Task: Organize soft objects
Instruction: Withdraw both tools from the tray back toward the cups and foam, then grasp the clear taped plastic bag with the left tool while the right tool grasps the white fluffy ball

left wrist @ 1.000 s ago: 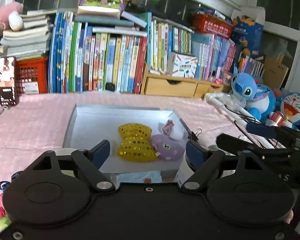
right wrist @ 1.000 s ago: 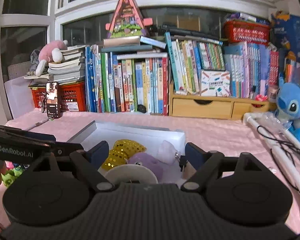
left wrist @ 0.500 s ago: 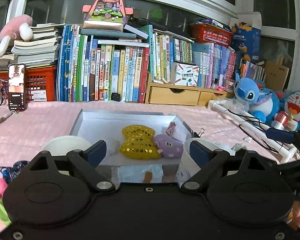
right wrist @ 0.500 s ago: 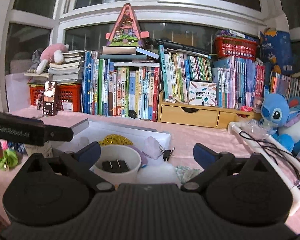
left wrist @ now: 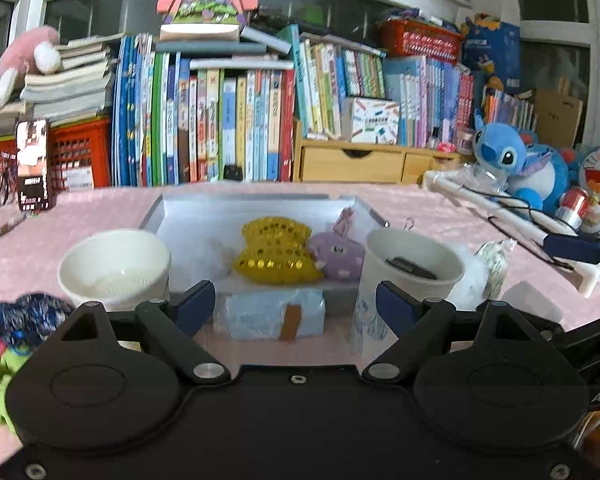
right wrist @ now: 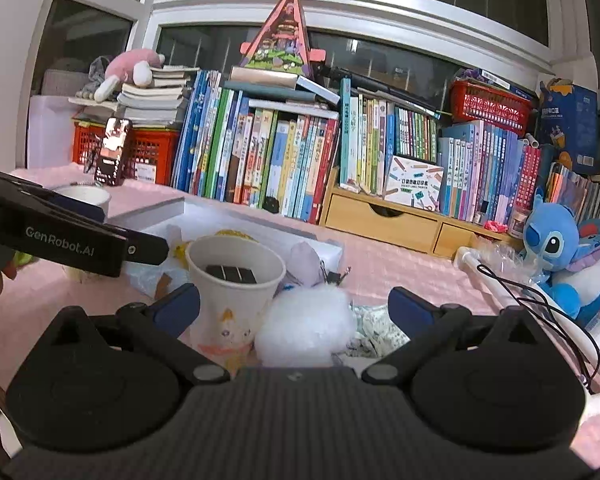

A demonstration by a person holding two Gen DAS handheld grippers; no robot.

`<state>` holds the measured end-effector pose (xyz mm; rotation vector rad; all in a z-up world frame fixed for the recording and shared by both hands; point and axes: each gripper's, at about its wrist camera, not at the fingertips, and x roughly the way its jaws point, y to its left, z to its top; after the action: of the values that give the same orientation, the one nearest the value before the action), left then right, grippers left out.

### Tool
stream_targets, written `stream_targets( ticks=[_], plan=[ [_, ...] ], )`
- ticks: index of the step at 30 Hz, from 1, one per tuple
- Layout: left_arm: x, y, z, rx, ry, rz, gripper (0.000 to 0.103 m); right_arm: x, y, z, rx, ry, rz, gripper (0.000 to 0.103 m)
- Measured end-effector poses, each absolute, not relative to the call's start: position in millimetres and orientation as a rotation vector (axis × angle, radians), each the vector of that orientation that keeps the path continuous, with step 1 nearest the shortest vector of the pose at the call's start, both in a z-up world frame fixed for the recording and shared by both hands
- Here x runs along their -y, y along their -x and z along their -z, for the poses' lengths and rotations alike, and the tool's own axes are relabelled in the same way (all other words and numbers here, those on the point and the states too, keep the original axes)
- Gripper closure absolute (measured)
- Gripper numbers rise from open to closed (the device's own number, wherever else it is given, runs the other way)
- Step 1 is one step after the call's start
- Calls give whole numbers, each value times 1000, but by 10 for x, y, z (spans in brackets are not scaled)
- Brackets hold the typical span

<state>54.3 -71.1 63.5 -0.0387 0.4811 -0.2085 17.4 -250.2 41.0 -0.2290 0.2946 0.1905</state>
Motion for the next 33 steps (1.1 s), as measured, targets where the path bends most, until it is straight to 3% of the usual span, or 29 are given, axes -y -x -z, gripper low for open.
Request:
stream_targets(
  ticks=[20, 33],
  plan=[
    [638, -987, -197, -600, 193, 56, 20, 2323, -617, -128, -448, 636, -332, 0],
    [682, -1091, -102, -609, 229, 53, 18, 2322, -814, -53, -519, 696, -373, 0]
  ],
)
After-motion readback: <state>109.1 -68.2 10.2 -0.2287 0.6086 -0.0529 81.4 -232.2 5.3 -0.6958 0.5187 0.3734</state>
